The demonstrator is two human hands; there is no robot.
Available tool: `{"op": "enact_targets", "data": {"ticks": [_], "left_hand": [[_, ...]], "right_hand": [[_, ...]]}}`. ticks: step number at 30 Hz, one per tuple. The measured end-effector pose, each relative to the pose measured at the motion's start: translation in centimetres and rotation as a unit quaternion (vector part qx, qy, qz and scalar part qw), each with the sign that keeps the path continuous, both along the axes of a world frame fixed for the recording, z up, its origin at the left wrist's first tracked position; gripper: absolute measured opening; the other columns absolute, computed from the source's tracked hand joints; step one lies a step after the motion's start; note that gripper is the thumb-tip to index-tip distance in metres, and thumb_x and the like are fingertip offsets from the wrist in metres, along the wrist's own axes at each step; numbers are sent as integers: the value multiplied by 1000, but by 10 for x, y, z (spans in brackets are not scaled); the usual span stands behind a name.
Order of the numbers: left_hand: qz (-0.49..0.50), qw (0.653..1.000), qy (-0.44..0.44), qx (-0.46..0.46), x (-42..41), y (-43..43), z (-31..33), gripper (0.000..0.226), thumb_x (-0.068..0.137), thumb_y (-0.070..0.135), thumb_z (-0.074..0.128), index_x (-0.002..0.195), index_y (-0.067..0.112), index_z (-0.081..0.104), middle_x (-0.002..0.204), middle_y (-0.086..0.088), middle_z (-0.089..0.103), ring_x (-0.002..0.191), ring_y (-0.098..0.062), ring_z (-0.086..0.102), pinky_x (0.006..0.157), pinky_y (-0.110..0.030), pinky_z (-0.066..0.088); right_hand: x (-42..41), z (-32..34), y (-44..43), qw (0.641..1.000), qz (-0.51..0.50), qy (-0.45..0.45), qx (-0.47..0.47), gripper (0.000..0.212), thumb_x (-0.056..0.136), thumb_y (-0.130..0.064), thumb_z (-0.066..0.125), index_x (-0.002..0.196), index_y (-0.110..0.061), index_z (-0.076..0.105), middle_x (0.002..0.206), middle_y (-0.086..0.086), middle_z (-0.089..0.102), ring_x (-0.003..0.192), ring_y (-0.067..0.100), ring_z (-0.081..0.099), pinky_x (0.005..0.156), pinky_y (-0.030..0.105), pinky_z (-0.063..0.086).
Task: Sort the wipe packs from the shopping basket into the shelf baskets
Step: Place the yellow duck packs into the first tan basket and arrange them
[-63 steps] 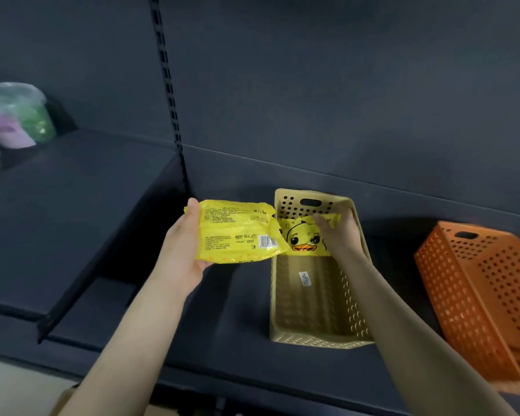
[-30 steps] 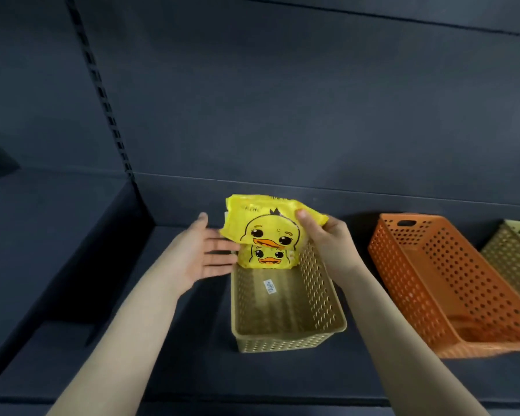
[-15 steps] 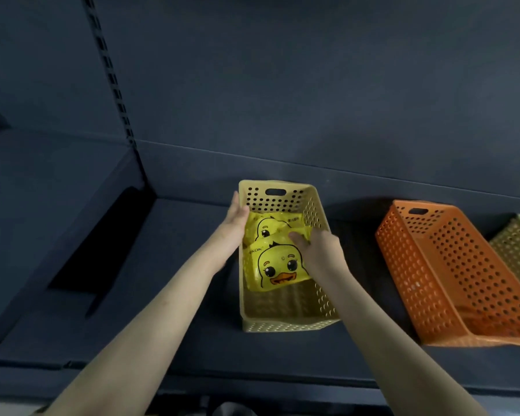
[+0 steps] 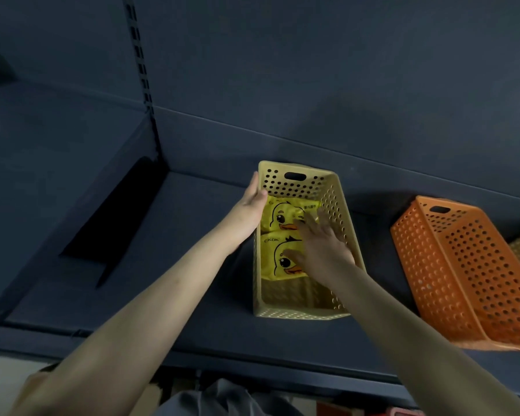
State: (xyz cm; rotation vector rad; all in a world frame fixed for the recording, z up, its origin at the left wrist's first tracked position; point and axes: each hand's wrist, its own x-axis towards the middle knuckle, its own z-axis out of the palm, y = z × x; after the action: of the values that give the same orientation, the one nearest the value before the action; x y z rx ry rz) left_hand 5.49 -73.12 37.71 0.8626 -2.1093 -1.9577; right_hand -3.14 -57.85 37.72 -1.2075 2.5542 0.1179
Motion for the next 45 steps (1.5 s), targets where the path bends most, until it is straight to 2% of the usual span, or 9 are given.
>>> {"op": "enact_targets", "data": {"ticks": [2, 4, 11, 15, 18, 21, 26, 40, 45], "left_hand": [[-1, 1000, 8, -2, -1, -1, -1, 57, 101, 51, 22, 152, 42, -2, 161, 9, 12, 147, -19, 18, 117, -40, 17], [-1, 1000, 17, 2, -3, -2, -4, 57, 101, 51, 22, 152, 42, -2, 161, 9, 10, 147, -18, 18, 116, -39, 17], [0, 999, 51, 14, -8, -3, -16, 62, 98, 57, 25, 152, 42, -2, 162, 13, 7, 145, -13, 20, 107, -29, 21], [-1, 995, 90, 36, -13, -6, -23, 107, 65, 92, 36, 152, 41, -1, 162, 10, 7, 143, -12, 21, 108, -32, 27], [-3, 996, 84, 43, -19, -10, -32, 113, 57, 97, 36, 151, 44, 0, 162, 10, 7, 146, -16, 20, 110, -35, 25], [-5, 996, 76, 37, -17, -10, -27, 105, 66, 91, 35, 151, 42, 0, 162, 9, 6, 146, -16, 18, 116, -38, 20], [-2, 998, 65, -4, -12, -8, -21, 58, 102, 48, 23, 153, 36, -1, 162, 11, 6, 144, -9, 19, 104, -19, 17], [0, 997, 78, -4, -14, -6, -23, 57, 104, 42, 25, 154, 30, 0, 163, 10, 3, 146, -8, 12, 113, -21, 10], [-3, 999, 48, 4, -11, -8, -16, 57, 102, 48, 26, 153, 39, 1, 162, 13, 8, 146, -11, 18, 108, -24, 15]], "right_hand": [[-3, -10, 1, 996, 30, -62, 51, 77, 95, -58, 34, 151, -36, -14, 160, 2, -20, 146, 24, -21, 118, 44, -4], [-3, -22, 0, 991, 25, -85, 97, 75, 96, -60, 28, 145, -40, -25, 155, 2, -33, 143, 25, -27, 118, 43, -9], [2, -35, -11, 990, -32, -107, 84, 73, 96, -61, 22, 141, -42, -32, 148, 2, -44, 140, 25, -34, 118, 44, -11], [3, -36, -14, 990, -49, -111, 74, 74, 96, -62, 23, 141, -43, -32, 149, 2, -43, 139, 26, -34, 117, 45, -11], [3, -36, -15, 988, -68, -125, 66, 75, 95, -63, 25, 142, -44, -30, 149, 0, -43, 139, 27, -35, 117, 47, -9], [3, -31, -15, 986, -81, -135, 62, 75, 95, -63, 26, 142, -45, -30, 148, -1, -44, 138, 28, -36, 117, 50, -8], [8, -29, -16, 986, 23, -130, 106, 70, 94, -65, 22, 139, -51, -29, 147, -7, -45, 136, 23, -41, 115, 52, -14], [8, -38, -23, 983, -32, -157, 92, 69, 94, -65, 20, 136, -53, -33, 141, -11, -52, 128, 22, -49, 111, 57, -17], [0, -26, -22, 977, -45, -203, 52, 70, 96, -61, 27, 143, -49, -23, 151, -9, -39, 139, 23, -36, 113, 56, -12]]}}
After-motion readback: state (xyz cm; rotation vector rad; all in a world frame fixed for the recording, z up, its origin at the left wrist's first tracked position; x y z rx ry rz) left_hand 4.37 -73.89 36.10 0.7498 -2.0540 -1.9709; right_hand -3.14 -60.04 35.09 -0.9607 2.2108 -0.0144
